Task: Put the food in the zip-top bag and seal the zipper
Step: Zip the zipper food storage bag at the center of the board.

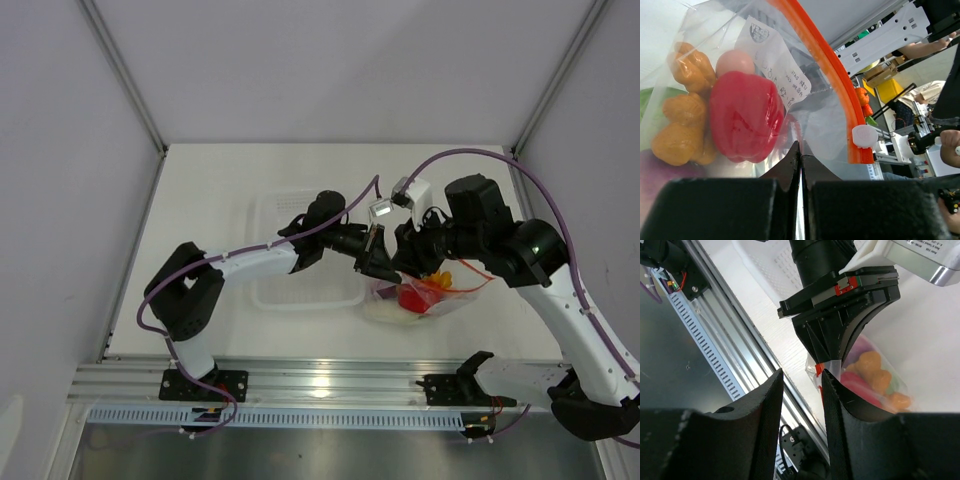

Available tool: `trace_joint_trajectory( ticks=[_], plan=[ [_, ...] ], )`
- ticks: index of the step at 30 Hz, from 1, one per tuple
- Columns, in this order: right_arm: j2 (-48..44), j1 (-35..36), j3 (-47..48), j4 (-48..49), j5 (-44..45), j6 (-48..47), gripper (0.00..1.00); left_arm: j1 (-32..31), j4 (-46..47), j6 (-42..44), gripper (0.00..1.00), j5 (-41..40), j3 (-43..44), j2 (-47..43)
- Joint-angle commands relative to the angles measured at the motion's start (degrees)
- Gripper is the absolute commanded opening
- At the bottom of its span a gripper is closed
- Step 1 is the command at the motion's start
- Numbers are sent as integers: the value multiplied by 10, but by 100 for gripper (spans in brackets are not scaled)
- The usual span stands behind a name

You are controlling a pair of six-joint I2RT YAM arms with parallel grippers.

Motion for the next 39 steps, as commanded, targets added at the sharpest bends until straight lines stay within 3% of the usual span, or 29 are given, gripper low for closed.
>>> trace_joint_trajectory(
  ticks=[1, 18, 20, 23, 36, 39],
  plan=[
    [-8, 6, -6, 1, 13, -24, 39, 2, 23, -24, 1, 22, 21, -19],
    [-18, 22, -74, -2, 48, -17, 39, 15, 53, -73, 0, 31, 20, -8],
    [-18, 23, -80, 4, 60, -17, 37, 15, 59, -78, 0, 32, 20, -7],
    [-16, 26, -80, 12, 66, -15, 25, 16, 63, -80, 0, 33, 19, -7],
    [-13, 29, -83, 37, 137, -26, 22, 20, 126, -120, 1, 56, 2, 1],
    [-12, 28, -82, 46, 153, -25, 12, 21, 135, -125, 1, 59, -2, 2]
  ],
)
